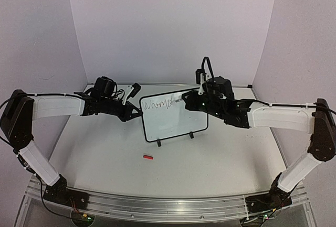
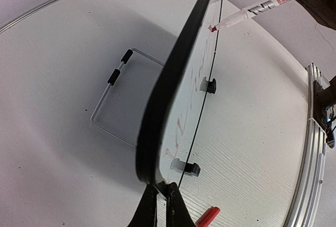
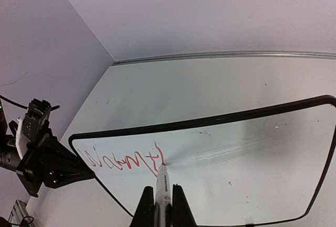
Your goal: Write a sentence on the whiteboard
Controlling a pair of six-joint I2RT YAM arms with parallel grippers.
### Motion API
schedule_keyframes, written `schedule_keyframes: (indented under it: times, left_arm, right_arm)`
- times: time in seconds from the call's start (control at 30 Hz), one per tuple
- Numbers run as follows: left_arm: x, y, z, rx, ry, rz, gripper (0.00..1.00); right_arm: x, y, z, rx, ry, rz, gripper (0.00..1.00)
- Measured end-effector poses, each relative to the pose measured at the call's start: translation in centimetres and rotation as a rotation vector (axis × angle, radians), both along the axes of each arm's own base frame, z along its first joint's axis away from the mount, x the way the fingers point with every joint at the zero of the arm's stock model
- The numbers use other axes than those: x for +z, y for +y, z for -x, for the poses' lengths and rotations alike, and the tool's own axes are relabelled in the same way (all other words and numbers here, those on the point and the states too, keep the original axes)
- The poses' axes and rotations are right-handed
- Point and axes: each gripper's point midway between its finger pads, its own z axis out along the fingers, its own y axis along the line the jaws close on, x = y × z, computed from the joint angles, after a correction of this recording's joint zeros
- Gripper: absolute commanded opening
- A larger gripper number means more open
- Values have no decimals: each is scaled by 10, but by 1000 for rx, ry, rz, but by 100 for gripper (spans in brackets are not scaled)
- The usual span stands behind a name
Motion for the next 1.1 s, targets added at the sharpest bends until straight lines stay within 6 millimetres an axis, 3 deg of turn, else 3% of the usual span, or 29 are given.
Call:
schedule_keyframes:
  times: [1.1]
  left_arm:
    - [0, 0, 0, 0, 0, 0, 0]
  right_arm:
    - [3, -17, -1, -73, -26, -8, 0]
